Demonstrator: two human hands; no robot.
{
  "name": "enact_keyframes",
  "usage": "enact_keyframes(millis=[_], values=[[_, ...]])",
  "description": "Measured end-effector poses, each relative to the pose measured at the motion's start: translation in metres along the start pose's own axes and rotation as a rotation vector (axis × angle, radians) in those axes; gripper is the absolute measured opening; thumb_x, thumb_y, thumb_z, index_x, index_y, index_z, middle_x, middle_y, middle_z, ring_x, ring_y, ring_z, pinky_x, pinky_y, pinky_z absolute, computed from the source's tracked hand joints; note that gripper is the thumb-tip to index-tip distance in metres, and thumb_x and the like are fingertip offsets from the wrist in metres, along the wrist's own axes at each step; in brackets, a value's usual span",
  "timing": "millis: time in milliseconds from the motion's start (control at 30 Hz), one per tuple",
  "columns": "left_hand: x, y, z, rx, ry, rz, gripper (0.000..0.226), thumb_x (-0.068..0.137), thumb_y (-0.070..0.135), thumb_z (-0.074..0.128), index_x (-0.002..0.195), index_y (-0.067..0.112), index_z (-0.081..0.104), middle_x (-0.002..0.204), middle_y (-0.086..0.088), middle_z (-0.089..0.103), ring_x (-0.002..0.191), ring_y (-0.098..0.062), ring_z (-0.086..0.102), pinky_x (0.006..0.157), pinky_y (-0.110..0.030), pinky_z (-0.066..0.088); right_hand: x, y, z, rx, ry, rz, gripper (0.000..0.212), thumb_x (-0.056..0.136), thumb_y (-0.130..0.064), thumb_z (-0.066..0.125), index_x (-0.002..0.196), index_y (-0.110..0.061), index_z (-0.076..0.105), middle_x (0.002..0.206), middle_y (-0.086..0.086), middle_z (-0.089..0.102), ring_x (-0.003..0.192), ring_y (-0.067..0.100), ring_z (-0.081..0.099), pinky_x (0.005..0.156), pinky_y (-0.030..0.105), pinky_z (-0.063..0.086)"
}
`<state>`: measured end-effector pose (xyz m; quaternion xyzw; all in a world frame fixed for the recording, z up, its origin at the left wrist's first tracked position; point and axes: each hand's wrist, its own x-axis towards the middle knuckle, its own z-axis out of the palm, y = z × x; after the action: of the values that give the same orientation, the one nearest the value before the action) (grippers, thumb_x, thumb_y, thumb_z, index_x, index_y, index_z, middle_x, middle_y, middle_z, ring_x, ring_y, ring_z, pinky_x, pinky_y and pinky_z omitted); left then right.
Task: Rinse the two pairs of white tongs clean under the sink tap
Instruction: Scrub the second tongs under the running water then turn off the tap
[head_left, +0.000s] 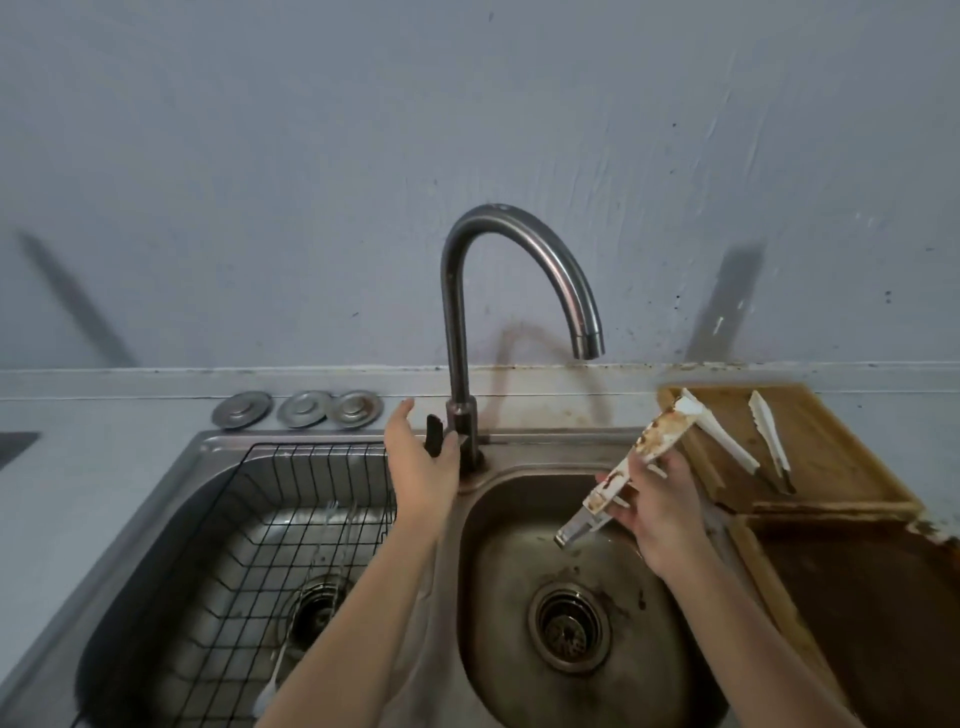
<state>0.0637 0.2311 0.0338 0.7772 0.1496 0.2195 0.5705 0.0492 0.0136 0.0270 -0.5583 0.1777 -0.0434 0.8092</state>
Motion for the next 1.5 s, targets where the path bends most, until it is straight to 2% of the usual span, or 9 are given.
enact_keyframes(millis=[100,200,300,467,633,933,1100,1333,1500], values=[[0.017,-0.005,0.001,-0.024,-0.123,-0.16,0.04,0.085,0.014,0.065,0.123,0.013,0.054,0.128,-0.007,0.057,0.119,-0.02,0.051,0.102,-0.031,0.041,0.002,0.001,0.01,-0.039,-0.058,-0.019,0.021,0.097,-0.014,0.047,0.115,-0.022,0.044,0.1,0.005,0.059,0.079,0.026,0.071,0.059,0.04,0.058],[0.026,-0.012,0.0,0.074,-0.151,-0.101,0.011,0.084,0.016,0.065,0.093,0.01,0.06,0.096,-0.01,0.067,0.095,-0.027,0.063,0.089,-0.041,0.051,0.006,-0.003,0.014,-0.069,-0.078,-0.042,0.018,0.096,-0.016,0.047,0.114,-0.017,0.046,0.099,0.007,0.059,0.076,0.024,0.072,0.056,0.038,0.058],[0.03,-0.02,0.002,0.137,-0.136,-0.053,0.011,0.085,0.014,0.063,0.083,0.007,0.055,0.085,-0.012,0.067,0.086,-0.03,0.063,0.08,-0.042,0.051,0.01,-0.005,0.014,-0.1,-0.088,-0.053,0.015,0.096,-0.016,0.048,0.111,-0.017,0.047,0.1,0.006,0.06,0.077,0.025,0.072,0.056,0.037,0.058],[0.031,-0.029,0.006,0.106,-0.109,-0.011,0.009,0.087,0.009,0.059,0.083,0.008,0.051,0.088,-0.011,0.069,0.086,-0.021,0.063,0.077,-0.037,0.052,0.014,-0.004,0.009,-0.103,-0.086,-0.052,0.017,0.095,-0.016,0.049,0.111,-0.018,0.048,0.104,0.004,0.06,0.079,0.024,0.072,0.062,0.041,0.058],[0.027,-0.038,0.008,0.083,-0.072,0.015,0.015,0.088,0.004,0.057,0.08,0.012,0.048,0.075,0.012,0.061,0.073,-0.002,0.057,0.063,-0.013,0.041,0.016,0.001,0.004,-0.099,-0.068,-0.041,0.019,0.095,-0.014,0.049,0.112,-0.021,0.046,0.103,0.001,0.06,0.081,0.027,0.071,0.065,0.042,0.058],[0.025,-0.048,0.009,0.106,-0.029,0.032,0.014,0.089,0.007,0.057,0.081,0.015,0.048,0.072,0.011,0.057,0.07,0.001,0.053,0.059,-0.009,0.037,0.016,-0.001,-0.003,-0.101,-0.055,-0.037,0.023,0.095,-0.014,0.048,0.117,-0.019,0.045,0.106,0.001,0.059,0.083,0.028,0.07,0.062,0.039,0.058],[0.023,-0.049,0.009,0.052,-0.011,0.06,0.031,0.088,0.004,0.057,0.071,0.027,0.044,0.072,0.007,0.058,0.071,-0.001,0.056,0.058,-0.002,0.041,0.016,-0.004,-0.006,-0.111,-0.053,-0.037,0.037,0.095,-0.013,0.048,0.131,-0.017,0.041,0.104,-0.002,0.058,0.083,0.026,0.07,0.06,0.035,0.057],[0.024,-0.052,0.009,0.044,-0.013,0.065,0.032,0.088,0.003,0.056,0.071,0.027,0.043,0.076,0.007,0.062,0.073,-0.002,0.058,0.061,-0.007,0.043,0.016,-0.004,-0.008,-0.108,-0.06,-0.024,0.04,0.095,-0.013,0.048,0.134,-0.017,0.039,0.114,0.002,0.055,0.086,0.027,0.069,0.063,0.037,0.057],[0.023,-0.055,0.008,0.045,-0.029,0.078,0.024,0.088,0.003,0.056,0.076,0.021,0.046,0.083,0.0,0.066,0.077,-0.01,0.061,0.069,-0.018,0.045,0.017,-0.004,-0.009,-0.11,-0.05,-0.026,0.039,0.095,-0.013,0.049,0.132,-0.017,0.041,0.116,0.003,0.055,0.087,0.028,0.069,0.068,0.04,0.057]])
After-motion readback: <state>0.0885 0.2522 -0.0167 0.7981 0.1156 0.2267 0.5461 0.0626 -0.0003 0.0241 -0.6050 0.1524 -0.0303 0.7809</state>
